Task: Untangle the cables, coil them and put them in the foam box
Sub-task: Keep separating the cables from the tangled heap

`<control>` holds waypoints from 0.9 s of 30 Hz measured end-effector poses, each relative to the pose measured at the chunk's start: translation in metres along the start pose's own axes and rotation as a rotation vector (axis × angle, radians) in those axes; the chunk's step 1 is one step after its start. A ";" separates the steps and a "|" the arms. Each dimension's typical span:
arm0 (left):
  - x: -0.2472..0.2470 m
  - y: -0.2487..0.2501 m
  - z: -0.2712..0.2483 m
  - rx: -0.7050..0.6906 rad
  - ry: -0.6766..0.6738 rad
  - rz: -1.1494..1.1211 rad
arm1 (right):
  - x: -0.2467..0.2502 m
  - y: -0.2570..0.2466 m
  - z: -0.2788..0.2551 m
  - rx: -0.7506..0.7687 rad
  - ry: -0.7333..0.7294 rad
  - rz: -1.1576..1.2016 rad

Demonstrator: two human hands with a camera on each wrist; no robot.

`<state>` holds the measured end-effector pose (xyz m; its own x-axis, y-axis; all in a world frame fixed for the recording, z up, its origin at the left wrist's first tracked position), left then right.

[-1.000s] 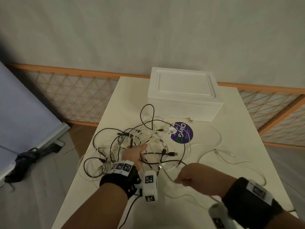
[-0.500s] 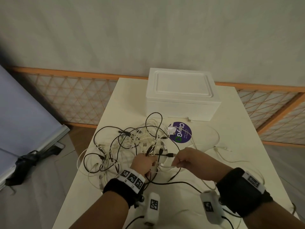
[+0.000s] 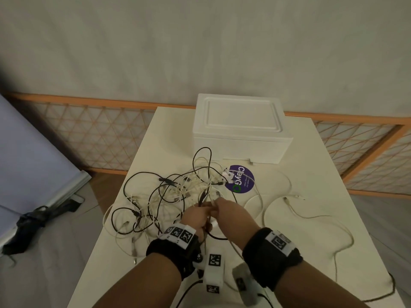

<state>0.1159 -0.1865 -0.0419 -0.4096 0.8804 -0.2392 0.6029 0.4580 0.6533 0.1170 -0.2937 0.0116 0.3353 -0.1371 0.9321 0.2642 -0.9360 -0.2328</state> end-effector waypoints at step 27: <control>-0.009 0.029 -0.007 0.202 -0.021 -0.208 | 0.025 -0.003 -0.021 0.181 0.111 -0.088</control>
<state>0.1326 -0.1818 -0.0156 -0.5257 0.7665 -0.3689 0.6323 0.6422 0.4333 0.1060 -0.3012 0.0417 0.2054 -0.1018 0.9734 0.4493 -0.8737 -0.1862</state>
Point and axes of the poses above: each hand's wrist, its own z-axis towards the middle knuckle, its own x-axis out of the back of the hand, y = z × x, the point moved 3 cm from there along z, towards the middle knuckle, and after that the axes turned 12 degrees about -z, right-handed, at the moved point
